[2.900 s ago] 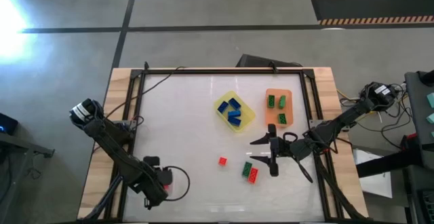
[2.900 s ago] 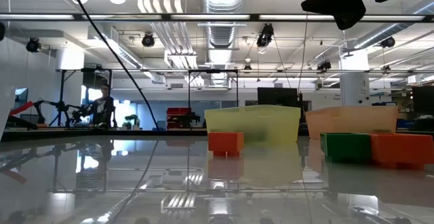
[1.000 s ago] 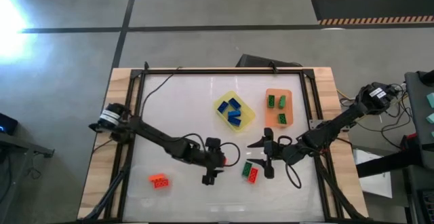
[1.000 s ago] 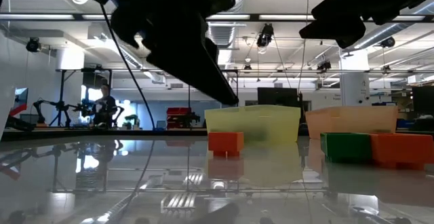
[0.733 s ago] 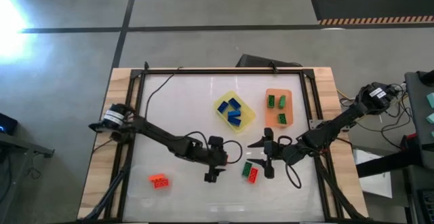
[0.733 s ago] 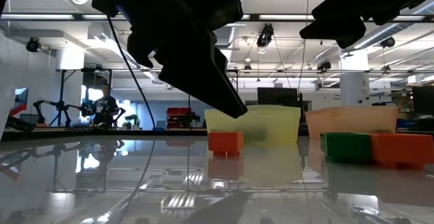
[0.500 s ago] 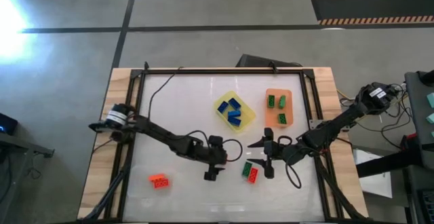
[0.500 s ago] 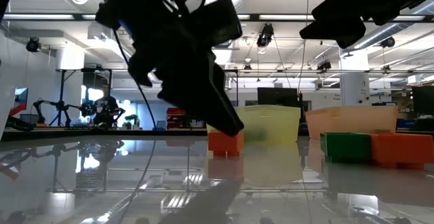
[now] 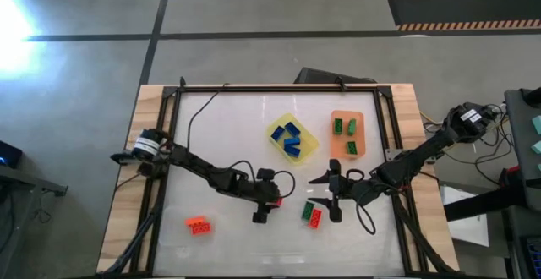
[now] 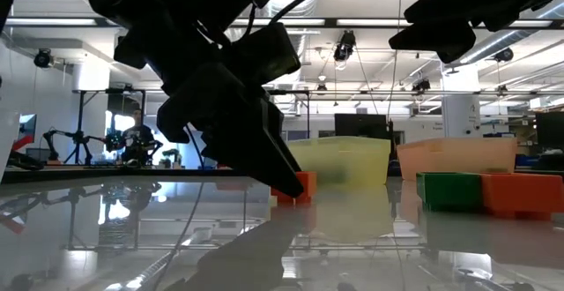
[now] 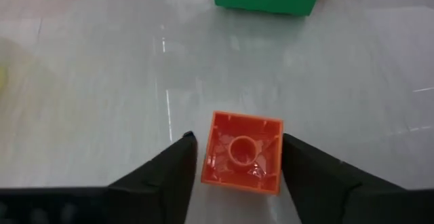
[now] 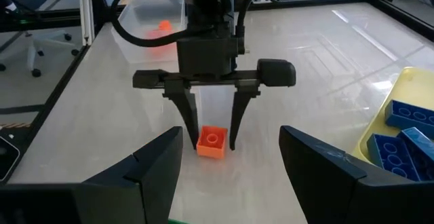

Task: Sort & place blocks by color
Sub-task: Put the orange game piece into the transparent bin, then put the green game piece into the orange bin, then put the orange game piece into the transparent bin

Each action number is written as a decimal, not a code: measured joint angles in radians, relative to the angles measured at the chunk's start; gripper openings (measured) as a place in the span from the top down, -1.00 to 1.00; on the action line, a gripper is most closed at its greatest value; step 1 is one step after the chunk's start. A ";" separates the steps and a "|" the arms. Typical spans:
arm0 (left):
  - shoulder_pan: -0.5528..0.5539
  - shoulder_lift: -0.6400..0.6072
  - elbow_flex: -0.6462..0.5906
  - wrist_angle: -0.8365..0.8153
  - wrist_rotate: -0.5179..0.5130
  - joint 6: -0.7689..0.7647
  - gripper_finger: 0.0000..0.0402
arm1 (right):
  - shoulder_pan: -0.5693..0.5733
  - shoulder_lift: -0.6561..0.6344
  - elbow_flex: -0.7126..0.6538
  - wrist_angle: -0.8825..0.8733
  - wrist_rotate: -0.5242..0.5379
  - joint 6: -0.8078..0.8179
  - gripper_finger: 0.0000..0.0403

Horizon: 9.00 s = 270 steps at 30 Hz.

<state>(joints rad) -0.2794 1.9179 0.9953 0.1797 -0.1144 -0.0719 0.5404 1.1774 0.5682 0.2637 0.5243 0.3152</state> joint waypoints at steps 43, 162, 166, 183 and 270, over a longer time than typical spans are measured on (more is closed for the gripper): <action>-0.282 -0.427 0.206 -1.285 0.173 -0.694 0.39 | 0.000 0.002 -0.001 -0.004 0.001 0.008 -0.17; -0.355 -0.342 0.239 -0.980 -0.703 -0.444 -0.21 | -0.163 0.384 0.344 -0.396 -0.473 -0.208 0.70; -0.355 -0.342 0.238 -0.969 -0.703 -0.441 -0.21 | -0.168 0.391 0.344 -0.453 -0.453 -0.312 0.32; -0.335 -0.342 0.237 -0.971 -0.703 -0.435 -0.21 | -0.218 0.431 0.343 -0.461 -0.423 -0.586 -0.58; -0.291 -0.341 0.234 -0.921 -0.707 -0.414 -0.21 | -0.532 -0.114 0.045 -0.928 0.055 0.777 -0.09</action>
<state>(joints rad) -0.5709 1.5764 1.2293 -0.7413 -0.8215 -0.4855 0.0086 1.0637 0.6130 -0.6645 0.5797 1.0920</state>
